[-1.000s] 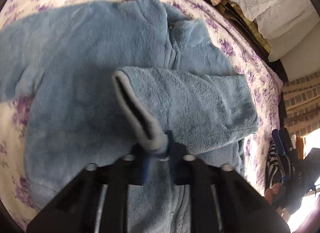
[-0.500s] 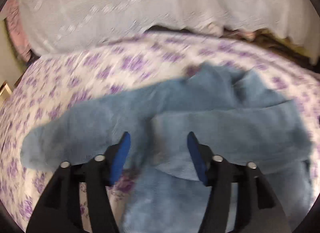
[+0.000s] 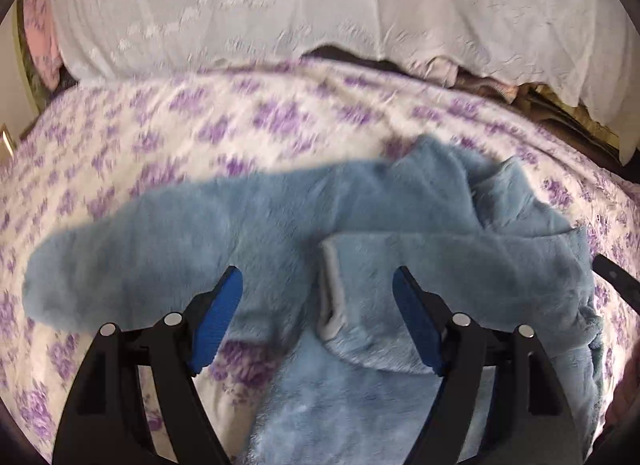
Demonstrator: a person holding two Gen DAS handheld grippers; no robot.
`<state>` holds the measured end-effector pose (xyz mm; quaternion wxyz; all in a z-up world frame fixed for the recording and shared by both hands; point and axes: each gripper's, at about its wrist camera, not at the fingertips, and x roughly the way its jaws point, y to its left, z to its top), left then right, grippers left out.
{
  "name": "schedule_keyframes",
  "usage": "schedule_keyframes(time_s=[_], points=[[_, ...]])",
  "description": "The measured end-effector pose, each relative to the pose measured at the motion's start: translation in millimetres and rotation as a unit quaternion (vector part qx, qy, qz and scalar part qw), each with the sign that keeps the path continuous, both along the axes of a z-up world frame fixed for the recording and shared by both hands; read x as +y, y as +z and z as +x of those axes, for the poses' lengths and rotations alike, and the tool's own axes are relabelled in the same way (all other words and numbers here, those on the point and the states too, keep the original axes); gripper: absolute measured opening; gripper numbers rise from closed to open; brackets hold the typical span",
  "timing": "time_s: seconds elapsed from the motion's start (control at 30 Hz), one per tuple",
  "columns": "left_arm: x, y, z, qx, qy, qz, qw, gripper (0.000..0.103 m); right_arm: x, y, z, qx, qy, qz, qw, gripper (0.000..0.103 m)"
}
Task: Fold small clothes
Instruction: 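Fold the held sleeve across the jacket front and release with the right gripper, then grasp the other sleeve cuff with the left gripper and lift it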
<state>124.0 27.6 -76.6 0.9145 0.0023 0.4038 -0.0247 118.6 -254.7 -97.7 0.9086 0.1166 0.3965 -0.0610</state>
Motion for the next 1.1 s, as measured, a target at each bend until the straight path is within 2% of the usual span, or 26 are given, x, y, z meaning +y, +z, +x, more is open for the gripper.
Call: schedule_keyframes(time_s=[0.07,0.1,0.17,0.2,0.3,0.33,0.37,0.43,0.5,0.53,0.63,0.77,0.87,0.97,1.03,1.1], points=[[-6,-7,6,0.009,-0.008,0.006,0.9999,0.089,-6,-18,17,0.029,-0.008,0.004,1.0,0.023],[-9,-14,8,0.022,-0.015,0.01,0.9996,0.09,-7,-32,24,0.046,-0.01,0.01,0.999,0.022],[-14,-45,24,0.084,-0.016,0.031,0.9959,0.091,-5,-35,20,0.03,-0.012,0.006,0.999,0.021],[-13,-53,26,0.099,-0.017,0.028,0.9946,0.091,-2,-29,14,0.025,-0.01,0.0,1.0,0.022],[-6,-40,20,0.083,-0.014,0.008,0.9964,0.09,4,-11,-16,-0.007,0.0,0.014,1.0,0.024],[-2,-32,13,0.071,-0.014,-0.002,0.9974,0.09,8,-5,-30,-0.019,0.01,0.018,1.0,0.028],[-1,-28,9,0.063,-0.018,-0.007,0.9978,0.09,12,-3,-39,-0.025,0.017,0.018,0.999,0.032],[-2,-26,3,0.062,-0.026,0.0,0.9977,0.091,23,-8,-55,-0.018,0.034,0.005,0.999,0.052],[-3,-44,9,0.097,-0.019,0.027,0.9948,0.096,30,-34,-53,0.023,0.051,-0.005,0.998,0.053],[1,-50,11,0.113,-0.016,0.016,0.9933,0.097,31,-39,-52,0.021,0.053,-0.006,0.998,0.053],[22,-40,4,0.116,0.0,-0.032,0.9928,0.097,24,-24,-71,-0.014,0.044,0.016,0.999,0.052],[69,-8,-22,0.065,0.042,-0.037,0.9964,0.097,13,-9,-103,-0.056,0.027,0.022,0.998,0.053],[119,4,-39,0.046,0.105,-0.05,0.9921,0.097,2,-12,-119,-0.065,0.014,0.042,0.997,0.053],[169,-1,-49,0.051,0.159,-0.092,0.9817,0.097,-4,-16,-131,-0.069,0.004,0.066,0.995,0.053],[190,-8,-51,0.054,0.187,-0.106,0.9752,0.097,-6,-21,-137,-0.072,0.003,0.085,0.994,0.053],[210,-21,-41,0.078,0.216,-0.122,0.9657,0.097,-6,-25,-139,-0.072,0.002,0.089,0.993,0.053]])
